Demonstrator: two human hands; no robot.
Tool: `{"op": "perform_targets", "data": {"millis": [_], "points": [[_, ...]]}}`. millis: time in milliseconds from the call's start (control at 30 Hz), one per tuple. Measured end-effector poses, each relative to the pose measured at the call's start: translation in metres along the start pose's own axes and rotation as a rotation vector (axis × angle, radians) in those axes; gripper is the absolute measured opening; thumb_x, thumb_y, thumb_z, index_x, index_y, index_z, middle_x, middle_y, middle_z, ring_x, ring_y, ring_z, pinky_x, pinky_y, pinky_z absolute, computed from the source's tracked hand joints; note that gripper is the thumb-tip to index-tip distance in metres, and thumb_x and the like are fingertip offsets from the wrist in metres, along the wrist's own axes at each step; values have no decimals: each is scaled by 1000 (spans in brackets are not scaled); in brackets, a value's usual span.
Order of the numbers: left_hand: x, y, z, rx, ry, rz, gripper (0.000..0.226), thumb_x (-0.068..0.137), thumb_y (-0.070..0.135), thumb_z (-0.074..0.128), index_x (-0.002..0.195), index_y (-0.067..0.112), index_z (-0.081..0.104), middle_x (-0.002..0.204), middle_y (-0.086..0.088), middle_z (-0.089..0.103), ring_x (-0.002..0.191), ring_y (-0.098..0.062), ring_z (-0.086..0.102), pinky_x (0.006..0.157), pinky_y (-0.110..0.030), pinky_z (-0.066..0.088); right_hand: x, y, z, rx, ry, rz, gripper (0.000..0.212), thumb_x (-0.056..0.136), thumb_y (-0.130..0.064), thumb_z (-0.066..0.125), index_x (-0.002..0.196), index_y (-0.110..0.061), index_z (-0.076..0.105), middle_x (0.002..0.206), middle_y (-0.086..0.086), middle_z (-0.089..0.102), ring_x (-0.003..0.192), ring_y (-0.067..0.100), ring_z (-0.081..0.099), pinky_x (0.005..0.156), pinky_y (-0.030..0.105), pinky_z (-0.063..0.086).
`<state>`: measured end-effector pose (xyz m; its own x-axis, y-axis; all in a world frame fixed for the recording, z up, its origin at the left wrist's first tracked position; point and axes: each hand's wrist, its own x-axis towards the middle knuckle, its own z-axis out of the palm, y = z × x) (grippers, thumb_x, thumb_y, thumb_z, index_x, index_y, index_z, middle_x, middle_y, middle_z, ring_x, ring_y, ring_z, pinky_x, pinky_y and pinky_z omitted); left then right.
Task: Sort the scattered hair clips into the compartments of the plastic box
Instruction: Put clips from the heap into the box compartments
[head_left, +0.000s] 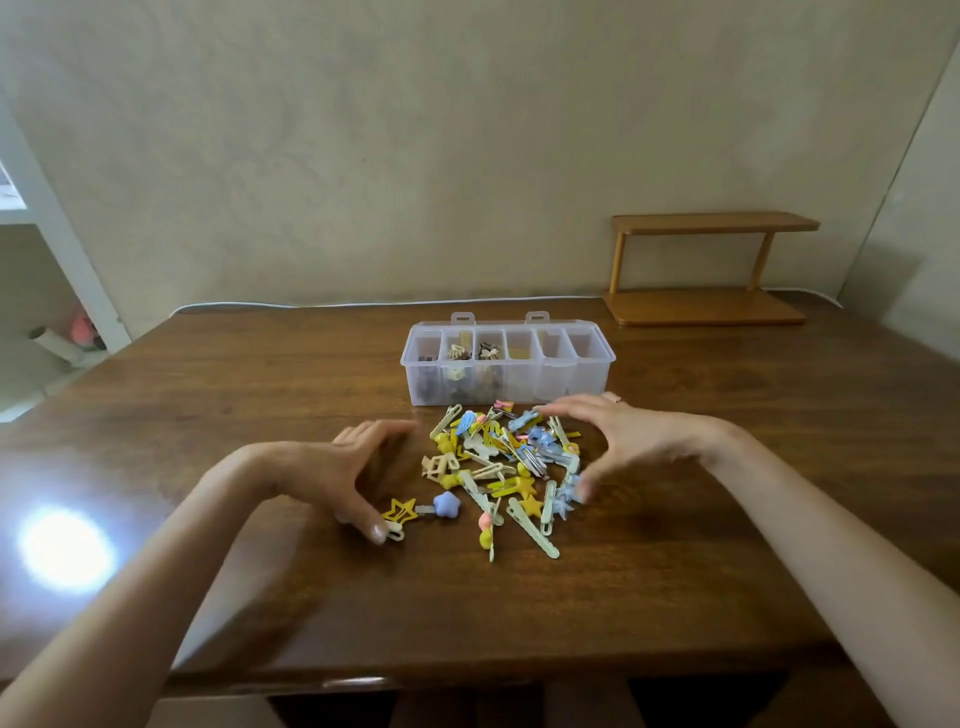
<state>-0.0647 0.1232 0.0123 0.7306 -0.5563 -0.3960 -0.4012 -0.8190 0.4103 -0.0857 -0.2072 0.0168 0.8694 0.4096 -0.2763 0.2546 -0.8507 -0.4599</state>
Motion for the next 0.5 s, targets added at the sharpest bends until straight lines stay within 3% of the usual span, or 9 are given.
{"op": "perform_targets", "data": {"millis": [133,233,300,400,500], "points": [[7,10,18,112,25,-23,150,17,90,57,143,42,-9,151,12,-1,142,-14,-2,118,-40,10,-5,-6,7,-72,-132,42,123,64,-31,84,146,-45,-5,157,-12,-13,145,17,-10,117,45,3],[22,23,29,123,139,49,147,23,97,44,145,34,-10,155,5,-4,144,-18,-9,117,-42,-4,4,-8,16,16,-30,20,118,65,-32,83,146,-43,-2,158,-10,-4,145,18,2,118,45,12],[33,31,33,108,217,89,142,32,96,46,146,31,-8,156,3,-3,144,-20,-11,116,-41,-8,9,-9,20,53,66,-11,110,67,-37,81,147,-41,6,157,-8,7,144,16,12,117,42,18],[48,41,40,53,361,109,122,58,74,66,146,26,-2,154,0,8,144,-21,1,119,-43,4,15,-11,24,25,178,-35,99,69,-44,78,147,-36,18,155,-6,20,141,15,20,114,37,23],[56,49,45,-17,465,113,107,69,62,65,147,24,3,153,-1,14,142,-20,10,118,-42,16,19,-12,24,8,255,-43,92,71,-44,77,146,-31,25,152,-4,29,139,14,26,113,36,27]]}}
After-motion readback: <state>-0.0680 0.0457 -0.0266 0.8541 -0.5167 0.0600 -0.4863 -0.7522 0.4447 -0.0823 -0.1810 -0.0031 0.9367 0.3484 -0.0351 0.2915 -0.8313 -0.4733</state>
